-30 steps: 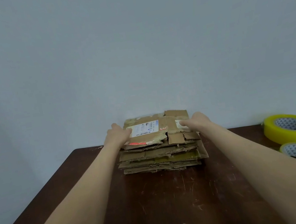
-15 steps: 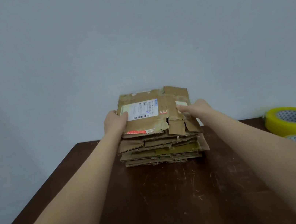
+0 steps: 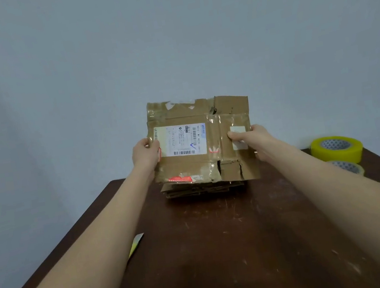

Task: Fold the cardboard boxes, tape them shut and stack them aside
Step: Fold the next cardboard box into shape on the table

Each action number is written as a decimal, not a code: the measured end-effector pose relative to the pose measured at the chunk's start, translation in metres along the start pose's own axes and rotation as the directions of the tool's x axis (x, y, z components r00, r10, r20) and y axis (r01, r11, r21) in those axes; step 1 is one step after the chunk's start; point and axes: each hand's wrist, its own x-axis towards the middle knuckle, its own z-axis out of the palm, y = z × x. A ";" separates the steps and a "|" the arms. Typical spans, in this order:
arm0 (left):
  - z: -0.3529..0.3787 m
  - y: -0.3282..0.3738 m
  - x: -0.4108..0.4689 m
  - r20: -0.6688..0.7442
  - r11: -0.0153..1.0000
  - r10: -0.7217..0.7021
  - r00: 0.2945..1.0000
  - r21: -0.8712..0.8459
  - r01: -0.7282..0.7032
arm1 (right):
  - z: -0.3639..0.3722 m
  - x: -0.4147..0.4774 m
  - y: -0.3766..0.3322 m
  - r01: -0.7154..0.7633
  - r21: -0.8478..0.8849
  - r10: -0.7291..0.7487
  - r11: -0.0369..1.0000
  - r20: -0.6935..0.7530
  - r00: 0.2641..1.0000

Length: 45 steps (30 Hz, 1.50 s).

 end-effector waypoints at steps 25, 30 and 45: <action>0.015 -0.076 -0.121 0.139 0.994 0.104 0.985 0.020 -0.108 | -0.038 -0.065 0.103 0.323 -0.271 -0.271 0.907 0.211 0.939; 0.013 -0.076 -0.129 0.103 0.981 0.196 0.975 -0.013 -0.195 | -0.043 -0.067 0.088 0.387 -0.165 -0.345 0.907 0.236 0.908; -0.007 -0.055 -0.114 0.336 0.949 0.304 0.891 -0.189 -0.252 | -0.044 -0.049 0.079 0.496 -0.420 -0.353 0.760 0.375 0.857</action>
